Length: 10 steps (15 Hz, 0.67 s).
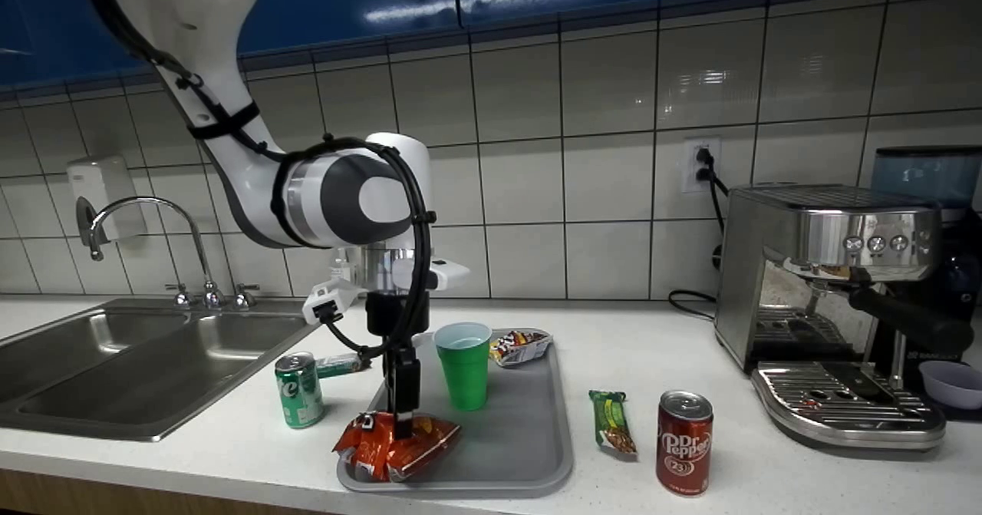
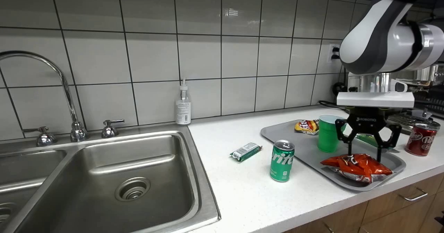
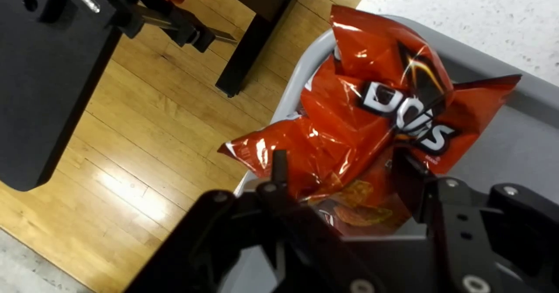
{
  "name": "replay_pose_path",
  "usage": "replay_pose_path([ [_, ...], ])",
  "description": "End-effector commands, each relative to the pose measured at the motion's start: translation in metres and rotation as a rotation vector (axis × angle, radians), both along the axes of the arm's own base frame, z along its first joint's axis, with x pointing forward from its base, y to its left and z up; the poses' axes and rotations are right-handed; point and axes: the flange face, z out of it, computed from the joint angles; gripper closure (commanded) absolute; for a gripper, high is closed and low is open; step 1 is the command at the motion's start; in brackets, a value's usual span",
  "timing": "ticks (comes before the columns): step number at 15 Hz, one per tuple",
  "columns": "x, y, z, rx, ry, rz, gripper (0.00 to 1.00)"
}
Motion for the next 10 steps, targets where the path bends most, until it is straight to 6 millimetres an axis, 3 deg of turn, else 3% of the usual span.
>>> replay_pose_path([
  [1, -0.0015, 0.0042, -0.0013, -0.025, -0.012, -0.006, 0.67],
  [5, -0.0013, 0.0068, -0.0024, -0.038, -0.018, 0.010, 0.97],
  [10, -0.0005, 0.0129, 0.0002, -0.043, -0.025, 0.033, 1.00],
])
